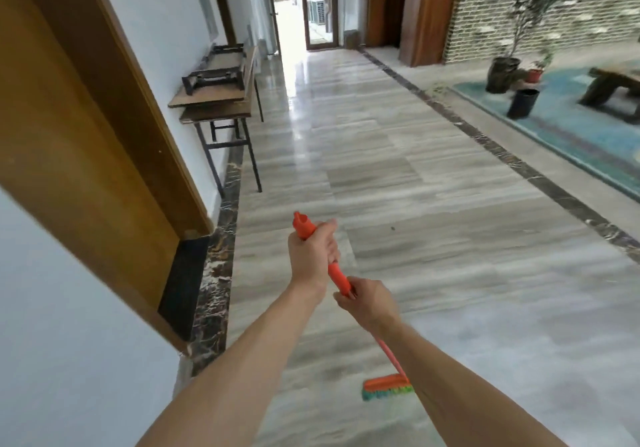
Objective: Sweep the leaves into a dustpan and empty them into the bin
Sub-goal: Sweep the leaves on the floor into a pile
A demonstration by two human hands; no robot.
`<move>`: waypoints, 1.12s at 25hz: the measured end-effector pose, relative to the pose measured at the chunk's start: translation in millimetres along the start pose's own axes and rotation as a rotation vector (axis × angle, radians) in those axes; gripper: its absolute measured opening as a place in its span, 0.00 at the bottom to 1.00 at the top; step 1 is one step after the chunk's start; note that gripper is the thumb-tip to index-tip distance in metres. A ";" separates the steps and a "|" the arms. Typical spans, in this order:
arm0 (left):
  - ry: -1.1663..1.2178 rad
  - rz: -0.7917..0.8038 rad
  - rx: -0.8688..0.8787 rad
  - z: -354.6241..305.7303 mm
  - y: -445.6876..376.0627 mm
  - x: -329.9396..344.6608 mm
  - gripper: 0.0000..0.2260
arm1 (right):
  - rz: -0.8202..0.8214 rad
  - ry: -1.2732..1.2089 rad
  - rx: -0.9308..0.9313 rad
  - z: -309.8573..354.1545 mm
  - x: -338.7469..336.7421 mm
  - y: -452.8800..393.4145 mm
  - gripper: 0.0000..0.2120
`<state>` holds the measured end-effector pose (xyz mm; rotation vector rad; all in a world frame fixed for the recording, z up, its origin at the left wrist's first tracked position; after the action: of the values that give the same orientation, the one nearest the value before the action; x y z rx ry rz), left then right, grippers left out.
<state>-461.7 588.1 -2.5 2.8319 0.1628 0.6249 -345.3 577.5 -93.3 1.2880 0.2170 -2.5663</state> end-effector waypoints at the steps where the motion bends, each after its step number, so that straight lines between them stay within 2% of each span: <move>1: -0.030 0.057 0.006 0.6 -14.4 20.6 0.20 | -0.023 0.033 0.031 -17.9 -10.9 -5.8 0.12; 4: -0.151 0.263 0.035 -0.9 -54.9 77.7 0.21 | -0.038 0.159 0.123 -68.5 -40.9 -27.5 0.13; 7: -0.201 0.427 0.016 -1.6 -96.8 109.6 0.22 | -0.014 0.275 0.243 -108.7 -59.0 -59.8 0.19; 9: -0.239 0.528 -0.002 -1.5 -131.8 125.7 0.24 | 0.027 0.228 0.338 -132.0 -62.1 -87.5 0.23; 11: -0.275 0.652 -0.018 -3.1 -171.1 143.9 0.27 | 0.023 -0.043 0.430 -156.6 -63.5 -122.8 0.18; 13: -0.312 0.766 0.000 -7.7 -219.3 163.3 0.27 | -0.072 -0.306 0.495 -185.2 -75.4 -172.2 0.10; 15: -0.397 0.870 0.023 -16.7 -265.7 182.5 0.32 | -0.191 -0.529 0.589 -210.3 -95.3 -218.6 0.07; 18: -0.521 0.995 0.050 -33.5 -337.3 210.9 0.37 | -0.291 -0.870 0.695 -240.9 -126.8 -286.6 0.13; 20: -0.628 1.072 0.050 -43.6 -374.4 230.4 0.38 | -0.389 -1.154 0.763 -256.0 -149.4 -324.3 0.13; 23: -0.798 1.178 -0.023 -39.6 -425.8 256.5 0.37 | -0.709 -1.643 0.892 -290.0 -180.1 -376.4 0.14; 24: -0.865 1.207 -0.042 -35.7 -443.0 263.3 0.35 | -0.766 -1.709 0.952 -301.3 -188.8 -395.7 0.14; 26: -0.944 1.293 -0.153 -25.1 -474.3 277.6 0.28 | -0.757 -1.627 1.018 -324.7 -205.9 -431.3 0.13; 27: -0.964 1.328 -0.239 -20.2 -491.8 287.9 0.27 | -0.739 -1.549 0.982 -338.9 -217.7 -454.7 0.10; 28: -0.993 1.335 -0.308 -15.6 -512.6 300.0 0.30 | -0.727 -1.477 0.922 -355.4 -230.5 -476.0 0.08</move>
<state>-227.0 1133.9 1.9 2.2136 -1.8115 -0.6065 -83.2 1158.0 -112.1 -1.0938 -1.0079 -3.5055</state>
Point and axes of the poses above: each hand's wrist, its own y-axis away from the middle knuckle, its own x-axis out of the palm, z = x × y, the point moved 5 cm from there along -y, towards the middle knuckle, and after that the axes turned 14 degrees about -x, right-handed, at the moved point
